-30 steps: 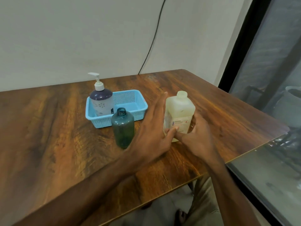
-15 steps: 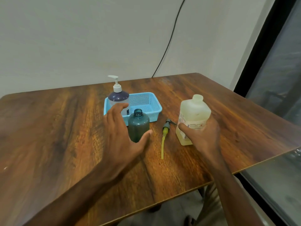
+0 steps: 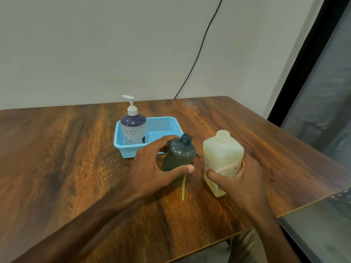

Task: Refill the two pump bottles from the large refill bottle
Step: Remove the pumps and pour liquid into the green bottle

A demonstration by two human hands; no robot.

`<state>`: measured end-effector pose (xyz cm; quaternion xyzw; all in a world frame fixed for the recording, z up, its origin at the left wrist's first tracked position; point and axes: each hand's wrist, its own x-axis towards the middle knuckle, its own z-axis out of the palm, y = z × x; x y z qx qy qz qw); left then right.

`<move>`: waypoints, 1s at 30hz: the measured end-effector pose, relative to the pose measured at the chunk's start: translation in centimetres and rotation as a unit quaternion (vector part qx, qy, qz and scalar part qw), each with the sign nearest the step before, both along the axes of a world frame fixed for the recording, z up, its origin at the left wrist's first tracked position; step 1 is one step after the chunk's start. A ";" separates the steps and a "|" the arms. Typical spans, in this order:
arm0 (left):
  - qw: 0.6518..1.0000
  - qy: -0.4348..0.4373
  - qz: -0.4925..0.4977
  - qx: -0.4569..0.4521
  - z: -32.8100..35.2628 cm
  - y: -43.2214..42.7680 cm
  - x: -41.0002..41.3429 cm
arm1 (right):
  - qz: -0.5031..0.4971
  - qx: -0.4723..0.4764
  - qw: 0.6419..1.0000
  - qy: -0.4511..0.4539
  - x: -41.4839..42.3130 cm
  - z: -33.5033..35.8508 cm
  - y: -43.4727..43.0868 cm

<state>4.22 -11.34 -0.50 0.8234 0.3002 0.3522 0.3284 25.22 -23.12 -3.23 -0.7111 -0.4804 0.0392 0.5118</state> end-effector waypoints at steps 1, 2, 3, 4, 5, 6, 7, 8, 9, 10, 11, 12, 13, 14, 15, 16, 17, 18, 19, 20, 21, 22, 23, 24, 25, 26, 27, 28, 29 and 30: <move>1.000 0.001 -0.016 0.000 0.1 0.1 0.2 | 0.005 -0.004 1.000 -0.004 0.0 0.2 -0.3; 1.000 0.002 -0.028 -0.001 0.1 0.2 0.4 | 0.009 -0.008 1.000 -0.008 0.1 0.4 -0.6; 0.999 0.005 -0.037 -0.001 0.1 0.2 0.4 | 0.012 -0.008 1.000 -0.014 0.2 0.6 -0.9; 0.999 0.008 -0.044 0.001 0.1 0.3 0.4 | 0.013 -0.007 1.000 -0.020 0.3 0.7 -1.2; 0.999 0.013 -0.048 0.002 0.1 0.3 0.4 | 0.015 -0.008 1.000 -0.025 0.4 0.8 -1.4; 0.999 0.016 -0.051 0.001 0.1 0.2 0.3 | 0.018 -0.012 0.999 -0.030 0.4 0.9 -1.6; 0.998 0.015 -0.054 -0.001 0.1 0.2 0.3 | 0.020 -0.015 0.999 -0.036 0.4 0.9 -1.7; 0.998 0.013 -0.059 -0.002 0.1 0.2 0.3 | 0.022 -0.018 0.999 -0.045 0.4 0.9 -1.7; 0.998 0.010 -0.064 -0.001 0.0 0.3 0.3 | 0.023 -0.020 0.998 -0.053 0.4 0.9 -1.7; 0.998 0.008 -0.067 0.000 -0.1 0.3 0.3 | 0.025 -0.024 0.998 -0.059 0.4 0.8 -1.6; 0.998 0.007 -0.069 0.000 -0.2 0.5 0.2 | 0.028 -0.029 0.997 -0.063 0.4 0.7 -1.6; 0.998 0.004 -0.070 0.000 -0.3 0.5 0.2 | 0.031 -0.031 0.997 -0.066 0.3 0.7 -1.6; 0.997 0.002 -0.071 -0.002 -0.4 0.5 0.1 | 0.036 -0.033 0.997 -0.068 0.3 0.6 -1.6; 0.997 0.001 -0.073 -0.002 -0.3 0.5 0.0 | 0.040 -0.034 0.996 -0.070 0.3 0.6 -1.7; 0.997 0.000 -0.074 -0.001 -0.2 0.4 -0.2 | 0.044 -0.036 0.996 -0.073 0.2 0.7 -1.7; 0.997 0.000 -0.078 0.001 -0.1 0.3 -0.3 | 0.046 -0.040 0.995 -0.076 0.2 0.7 -1.7; 0.997 -0.001 -0.081 0.002 0.1 0.3 -0.4 | 0.048 -0.043 0.995 -0.080 0.2 0.8 -1.7; 0.996 -0.001 -0.085 0.002 0.3 0.2 -0.5 | 0.049 -0.045 0.994 -0.083 0.2 0.8 -1.6; 0.996 -0.001 -0.089 0.004 0.3 0.1 -0.6 | 0.051 -0.047 0.994 -0.086 0.3 0.9 -1.6; 0.996 -0.001 -0.092 0.009 0.3 0.2 -0.7 | 0.053 -0.050 0.993 -0.089 0.3 1.0 -1.6; 0.995 -0.001 -0.094 0.014 0.3 0.2 -0.7 | 0.055 -0.054 0.993 -0.093 0.3 1.1 -1.7; 0.995 -0.001 -0.094 0.015 0.3 0.2 -0.8 | 0.058 -0.055 0.992 -0.096 0.2 1.2 -1.7; 0.995 0.000 -0.095 0.013 0.4 0.2 -0.9 | 0.059 -0.056 0.992 -0.100 0.2 1.3 -1.7; 0.995 0.001 -0.097 0.011 0.4 0.2 -0.9 | 0.058 -0.056 0.991 -0.105 0.2 1.4 -1.8; 0.995 0.004 -0.098 0.013 0.4 0.3 -1.0 | 0.058 -0.057 0.990 -0.111 0.2 1.5 -1.8; 0.995 0.007 -0.099 0.016 0.3 0.4 -1.0 | 0.060 -0.059 0.990 -0.117 0.2 1.6 -1.8; 0.995 0.009 -0.100 0.018 0.3 0.4 -1.0 | 0.061 -0.061 0.989 -0.121 0.2 1.7 -1.8; 0.994 0.008 -0.103 0.019 0.2 0.6 -1.0 | 0.062 -0.063 0.988 -0.125 0.2 1.8 -1.8; 0.994 0.008 -0.108 0.018 0.1 0.7 -1.0 | 0.062 -0.065 0.988 -0.127 0.1 1.9 -1.9; 0.993 0.009 -0.113 0.016 0.0 0.8 -1.0 | 0.063 -0.065 0.987 -0.131 0.1 2.1 -2.0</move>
